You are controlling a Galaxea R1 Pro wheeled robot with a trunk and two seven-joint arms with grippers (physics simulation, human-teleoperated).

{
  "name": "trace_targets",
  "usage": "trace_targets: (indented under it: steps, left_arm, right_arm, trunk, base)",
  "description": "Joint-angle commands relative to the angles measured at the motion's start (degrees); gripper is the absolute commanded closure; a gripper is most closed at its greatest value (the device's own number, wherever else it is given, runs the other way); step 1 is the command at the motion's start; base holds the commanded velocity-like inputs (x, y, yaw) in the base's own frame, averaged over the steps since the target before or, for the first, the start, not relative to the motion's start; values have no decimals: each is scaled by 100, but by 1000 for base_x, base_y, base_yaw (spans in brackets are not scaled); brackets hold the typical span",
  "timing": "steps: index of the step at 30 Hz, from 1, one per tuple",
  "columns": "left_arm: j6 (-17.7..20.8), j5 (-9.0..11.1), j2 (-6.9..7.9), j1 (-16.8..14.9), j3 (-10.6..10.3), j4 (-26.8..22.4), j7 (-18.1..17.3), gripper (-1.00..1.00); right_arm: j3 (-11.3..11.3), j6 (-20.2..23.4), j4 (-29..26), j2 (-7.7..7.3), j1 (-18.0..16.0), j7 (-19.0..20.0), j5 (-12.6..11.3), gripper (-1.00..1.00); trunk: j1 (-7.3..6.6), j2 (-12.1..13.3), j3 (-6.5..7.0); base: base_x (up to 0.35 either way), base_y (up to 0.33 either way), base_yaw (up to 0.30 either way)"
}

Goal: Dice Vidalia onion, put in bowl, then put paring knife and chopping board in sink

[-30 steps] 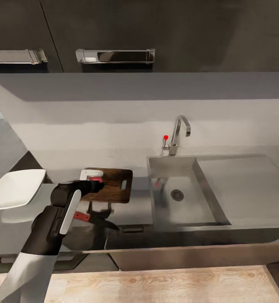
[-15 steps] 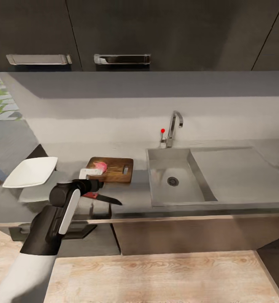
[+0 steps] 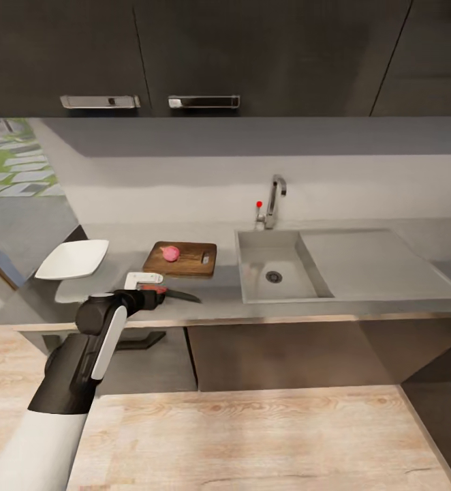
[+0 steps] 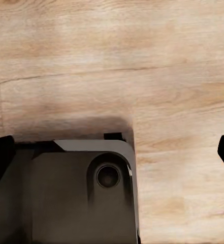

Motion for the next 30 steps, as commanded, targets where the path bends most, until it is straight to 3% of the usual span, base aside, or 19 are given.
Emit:
trace_targets:
  steps: [1,30]
  left_arm:
    - [21,60,7,-5,-11,-7,60,-100]
    - [28,95,6,7,-29,-52,54,-100]
  right_arm:
    - [-49,-17,-2,5,-3,41,32,-100]
    - [-49,-17,6,-1,-4,23,47,-100]
  trunk:
    - [0,-11,-1]
    - [0,-11,237]
  base:
    - [-346,0,0]
    - [-324,0,0]
